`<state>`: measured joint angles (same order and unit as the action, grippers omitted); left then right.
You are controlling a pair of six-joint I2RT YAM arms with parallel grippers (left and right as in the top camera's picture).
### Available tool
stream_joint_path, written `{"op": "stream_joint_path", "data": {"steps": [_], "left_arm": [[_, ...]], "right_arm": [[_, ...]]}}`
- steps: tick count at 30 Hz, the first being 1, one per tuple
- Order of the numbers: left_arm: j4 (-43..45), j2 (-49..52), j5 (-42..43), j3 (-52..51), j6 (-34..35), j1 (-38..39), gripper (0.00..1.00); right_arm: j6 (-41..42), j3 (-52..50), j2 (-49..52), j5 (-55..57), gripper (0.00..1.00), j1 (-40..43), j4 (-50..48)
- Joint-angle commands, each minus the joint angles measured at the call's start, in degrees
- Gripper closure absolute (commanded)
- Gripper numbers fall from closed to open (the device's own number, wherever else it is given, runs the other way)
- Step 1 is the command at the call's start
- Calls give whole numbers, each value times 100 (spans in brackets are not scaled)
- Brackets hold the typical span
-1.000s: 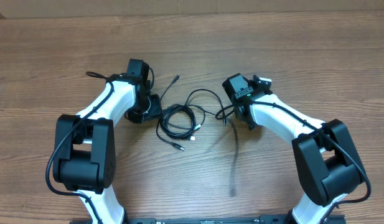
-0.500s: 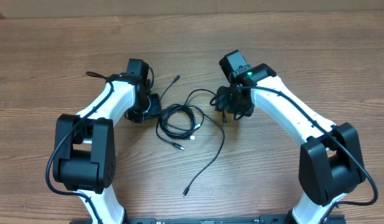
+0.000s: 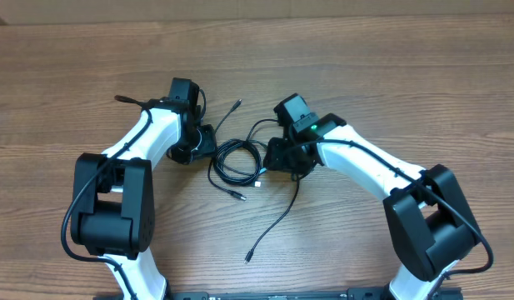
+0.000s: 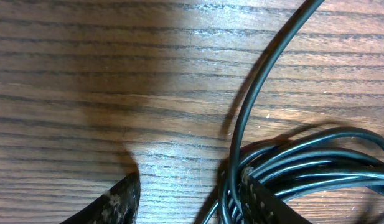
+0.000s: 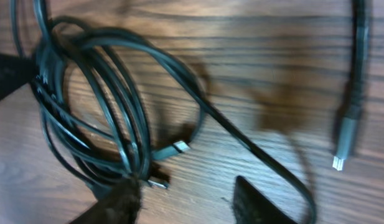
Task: Untangle cables
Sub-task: 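Lower the right gripper back onto the cable loops near center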
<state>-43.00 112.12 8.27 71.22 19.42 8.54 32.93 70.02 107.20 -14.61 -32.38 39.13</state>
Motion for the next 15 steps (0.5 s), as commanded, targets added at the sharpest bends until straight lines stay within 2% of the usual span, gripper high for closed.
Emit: {"op": "stream_joint_path", "data": {"steps": [1, 5, 9, 13, 15], "left_arm": [[22, 446, -374, -297, -9, -57, 47], [13, 446, -374, -297, -11, -57, 46], [-59, 446, -284, -291, -26, -59, 46], [-380, 446, 374, -31, -667, -111, 46], [-699, 444, 385, 212, -669, -153, 46]], "right_arm": [[533, -153, -61, 334, 59, -42, -138], [632, -162, -57, 1086, 60, -50, 39], [629, -164, -42, 1204, 59, -50, 76], [627, -164, -33, 1204, 59, -52, 11], [627, -164, -31, 1204, 59, -57, -52]]}}
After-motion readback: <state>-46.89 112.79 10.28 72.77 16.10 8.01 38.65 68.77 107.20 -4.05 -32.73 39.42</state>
